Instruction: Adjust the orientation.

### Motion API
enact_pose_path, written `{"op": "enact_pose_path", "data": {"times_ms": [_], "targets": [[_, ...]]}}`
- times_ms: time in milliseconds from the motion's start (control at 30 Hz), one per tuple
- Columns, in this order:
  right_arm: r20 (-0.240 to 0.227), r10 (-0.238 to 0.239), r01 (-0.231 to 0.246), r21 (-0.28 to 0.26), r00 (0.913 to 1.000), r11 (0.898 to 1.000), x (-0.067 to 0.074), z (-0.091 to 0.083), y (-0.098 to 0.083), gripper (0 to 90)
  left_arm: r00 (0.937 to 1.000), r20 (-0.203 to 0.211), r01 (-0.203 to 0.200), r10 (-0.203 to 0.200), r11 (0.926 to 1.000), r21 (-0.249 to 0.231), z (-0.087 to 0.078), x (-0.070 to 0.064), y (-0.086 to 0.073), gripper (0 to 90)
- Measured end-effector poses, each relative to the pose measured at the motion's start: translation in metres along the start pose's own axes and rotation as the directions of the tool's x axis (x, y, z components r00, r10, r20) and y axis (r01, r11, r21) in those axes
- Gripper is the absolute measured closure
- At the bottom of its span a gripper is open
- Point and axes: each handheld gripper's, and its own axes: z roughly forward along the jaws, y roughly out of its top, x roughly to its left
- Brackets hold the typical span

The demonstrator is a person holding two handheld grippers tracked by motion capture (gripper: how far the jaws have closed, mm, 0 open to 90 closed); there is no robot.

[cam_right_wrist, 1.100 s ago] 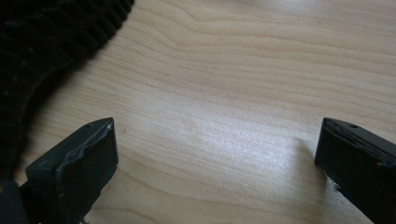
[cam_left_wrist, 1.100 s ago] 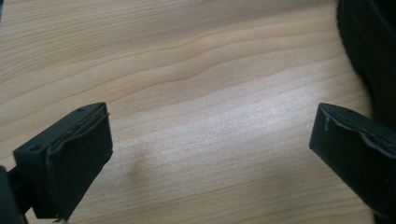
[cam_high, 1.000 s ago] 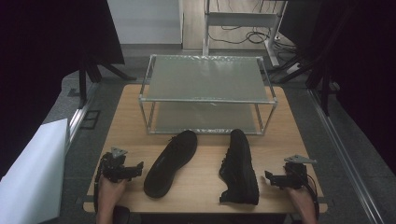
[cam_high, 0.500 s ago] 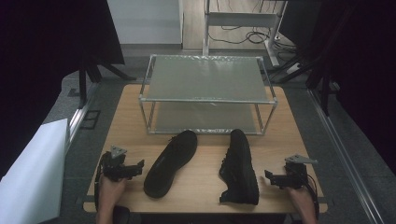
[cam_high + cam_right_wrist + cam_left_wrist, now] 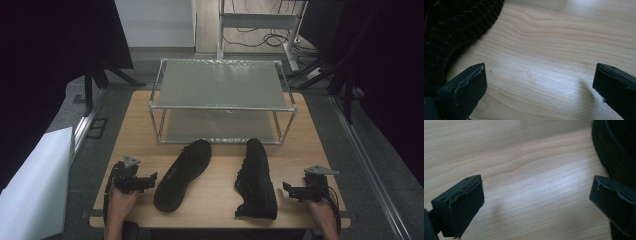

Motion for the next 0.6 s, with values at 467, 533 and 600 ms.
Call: {"op": "enact_pose_path", "data": {"times_ms": [467, 533, 600], "targets": [[-0.009, -0.005, 0.005, 0.003, 0.9999, 1.000, 0.001, 0.002, 0.001, 0.0, 0.9973, 0.033, -0.067, 0.066, 0.9975, 0.022, 0.003, -0.015, 0.002, 3.2], [-0.011, -0.004, 0.004, 0.004, 0.9999, 1.000, 0.001, 0.001, 0.001, 0.0, 0.9959, 0.049, -0.078, 0.076, 0.9966, 0.026, 0.003, -0.017, 0.002, 2.6], [-0.012, -0.003, 0.004, 0.004, 0.9999, 1.000, 0.001, 0.001, 0.001, 0.0, 0.9927, 0.069, -0.102, 0.099, 0.9943, 0.033, 0.003, -0.025, 0.003, 2.4]]}}
